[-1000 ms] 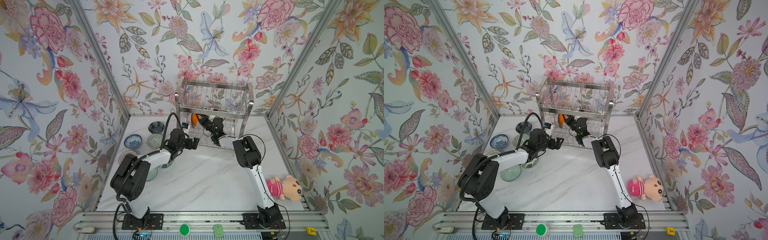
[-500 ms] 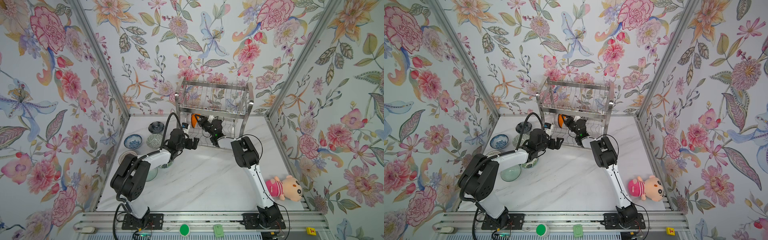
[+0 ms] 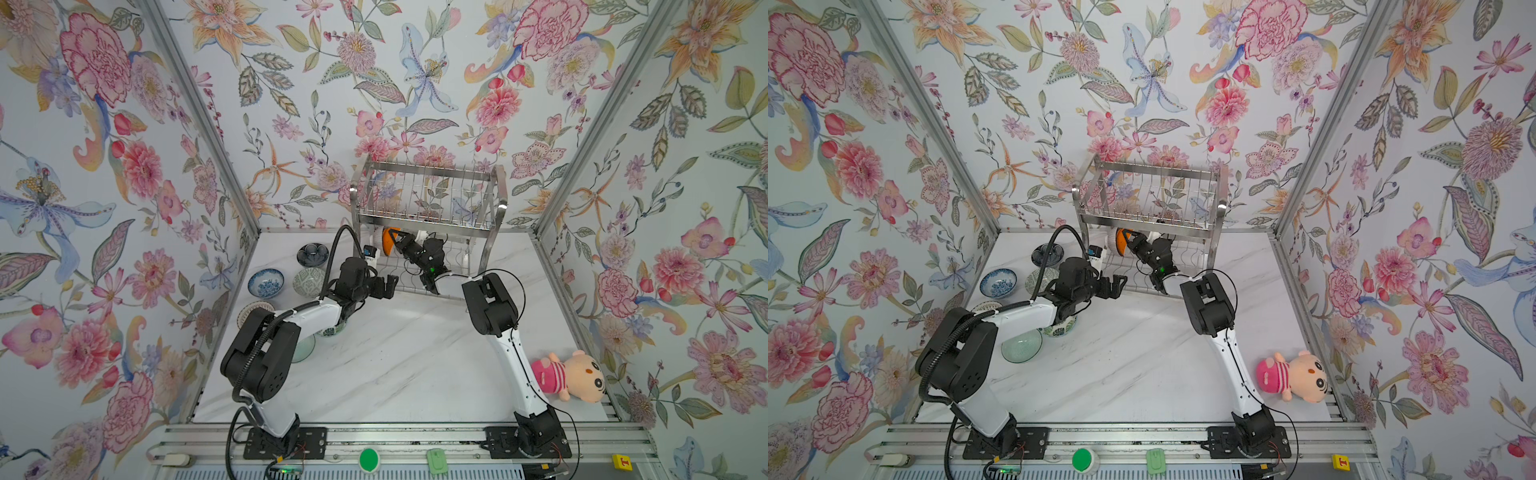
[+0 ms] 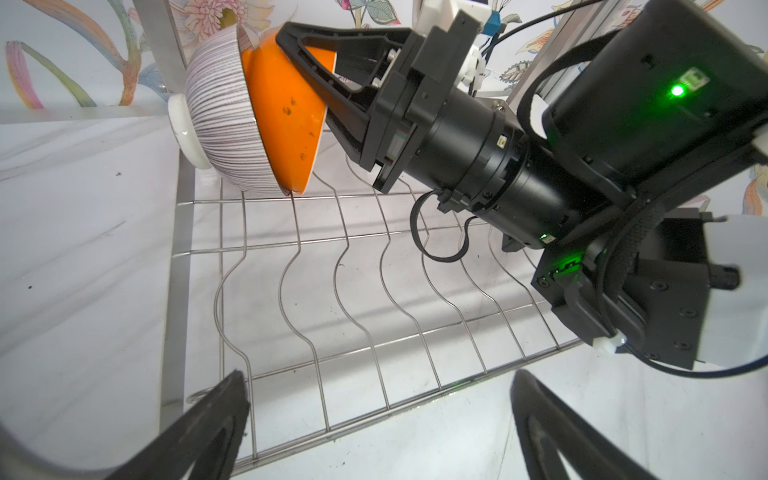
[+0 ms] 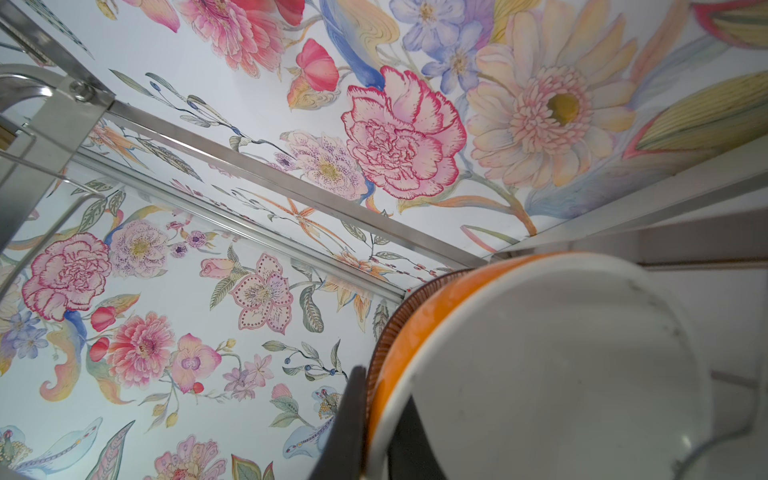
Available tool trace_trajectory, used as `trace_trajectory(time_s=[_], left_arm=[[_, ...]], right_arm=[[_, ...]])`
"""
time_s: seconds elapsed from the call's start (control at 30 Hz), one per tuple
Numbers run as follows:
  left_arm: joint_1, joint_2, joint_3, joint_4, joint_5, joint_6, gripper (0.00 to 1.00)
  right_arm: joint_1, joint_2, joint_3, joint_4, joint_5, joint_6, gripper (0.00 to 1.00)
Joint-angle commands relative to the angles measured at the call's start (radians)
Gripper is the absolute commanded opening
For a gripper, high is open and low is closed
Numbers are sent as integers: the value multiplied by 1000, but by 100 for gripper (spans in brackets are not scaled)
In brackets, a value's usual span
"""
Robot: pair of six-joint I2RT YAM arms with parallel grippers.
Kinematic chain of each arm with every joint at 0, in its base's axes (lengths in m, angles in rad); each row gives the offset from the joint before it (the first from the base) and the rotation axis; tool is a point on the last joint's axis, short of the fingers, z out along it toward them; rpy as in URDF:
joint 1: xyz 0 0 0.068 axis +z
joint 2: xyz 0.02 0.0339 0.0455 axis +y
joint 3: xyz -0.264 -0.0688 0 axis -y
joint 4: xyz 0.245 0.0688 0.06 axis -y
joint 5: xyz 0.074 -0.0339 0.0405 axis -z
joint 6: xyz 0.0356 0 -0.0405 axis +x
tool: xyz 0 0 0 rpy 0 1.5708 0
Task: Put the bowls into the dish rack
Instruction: 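Lower the orange bowl upright into the rack wires against the striped bowl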
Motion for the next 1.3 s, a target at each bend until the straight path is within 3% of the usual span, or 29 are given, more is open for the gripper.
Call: trace_trajectory(time_s=[0.0,0.53,1.27], left_arm=[[10,-33,-16,-16,-12,12,99],[8,-40,-21,-29,-18,18,99],[10,-69,-26,-42,-20,22,99]], right_arm=[[-11,-20,-2,-109,3,-54,0],[-20,-34,7,-239,-20,-112,1],[-15,-26,68,-389,-44,-179,12]])
